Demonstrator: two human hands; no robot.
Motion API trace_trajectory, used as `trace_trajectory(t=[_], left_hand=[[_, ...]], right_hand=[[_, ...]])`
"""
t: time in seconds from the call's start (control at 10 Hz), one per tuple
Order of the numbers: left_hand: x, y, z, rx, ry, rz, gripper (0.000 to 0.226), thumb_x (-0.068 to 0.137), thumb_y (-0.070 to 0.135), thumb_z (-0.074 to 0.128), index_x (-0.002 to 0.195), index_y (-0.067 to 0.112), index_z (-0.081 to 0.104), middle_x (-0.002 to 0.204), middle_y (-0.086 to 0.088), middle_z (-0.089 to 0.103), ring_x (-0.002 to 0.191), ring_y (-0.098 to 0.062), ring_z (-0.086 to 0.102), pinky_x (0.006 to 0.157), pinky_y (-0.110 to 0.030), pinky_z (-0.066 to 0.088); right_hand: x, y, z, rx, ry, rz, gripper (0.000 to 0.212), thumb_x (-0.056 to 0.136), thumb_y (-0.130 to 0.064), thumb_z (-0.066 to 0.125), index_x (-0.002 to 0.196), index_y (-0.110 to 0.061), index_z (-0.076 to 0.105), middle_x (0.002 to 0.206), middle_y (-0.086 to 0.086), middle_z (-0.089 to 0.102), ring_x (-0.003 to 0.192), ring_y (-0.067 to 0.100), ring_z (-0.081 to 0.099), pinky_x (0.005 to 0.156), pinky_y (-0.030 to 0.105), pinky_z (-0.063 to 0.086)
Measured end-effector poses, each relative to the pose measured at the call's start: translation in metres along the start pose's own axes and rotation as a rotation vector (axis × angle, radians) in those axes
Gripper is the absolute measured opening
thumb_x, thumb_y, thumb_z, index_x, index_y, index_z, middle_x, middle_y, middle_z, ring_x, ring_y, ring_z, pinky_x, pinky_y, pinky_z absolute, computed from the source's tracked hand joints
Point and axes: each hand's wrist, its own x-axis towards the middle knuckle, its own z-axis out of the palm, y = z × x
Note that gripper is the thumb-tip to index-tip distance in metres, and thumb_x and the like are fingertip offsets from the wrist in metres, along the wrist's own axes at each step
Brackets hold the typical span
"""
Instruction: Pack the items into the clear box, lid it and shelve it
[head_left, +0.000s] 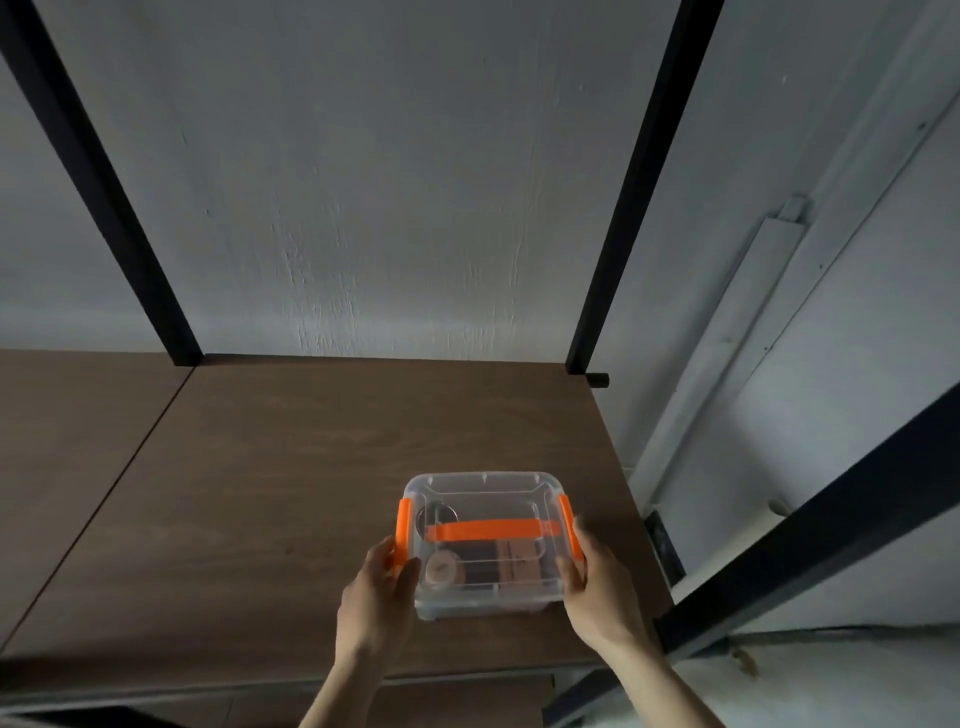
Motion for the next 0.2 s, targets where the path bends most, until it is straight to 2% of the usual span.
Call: trace_trajectory(t=[0.1, 0.2], left_hand=[[-0.017, -0.005, -0.006, 0.094, -0.024, 0.077, 0.049, 0.095, 0.054, 0.049, 0.138, 0.03, 0.051, 0.12, 0.002, 0.073, 0.109, -0.027, 0.069, 0.076, -0.034, 0.048], [-0.041, -0.014, -0.009, 0.203, -0.03, 0.158, 0.045, 0.092, 0.065, 0.039, 0.129, 0.041, 0.048, 0.117, 0.007, 0.068, 0.104, -0.027, 0.067, 0.076, -0.036, 0.049]], right_hand=[[-0.011, 0.014, 0.004, -0.08, 0.127, 0.007, 0.055, 0.104, -0.04, 0.043, 0.156, -0.022, 0.038, 0.152, 0.0, 0.053, 0.138, 0.019, 0.052, 0.112, 0.039, 0.045], [-0.03, 0.029, 0.008, -0.191, 0.173, -0.033, 0.056, 0.103, -0.046, 0.041, 0.154, -0.022, 0.04, 0.154, -0.002, 0.051, 0.14, 0.018, 0.05, 0.112, 0.037, 0.043]])
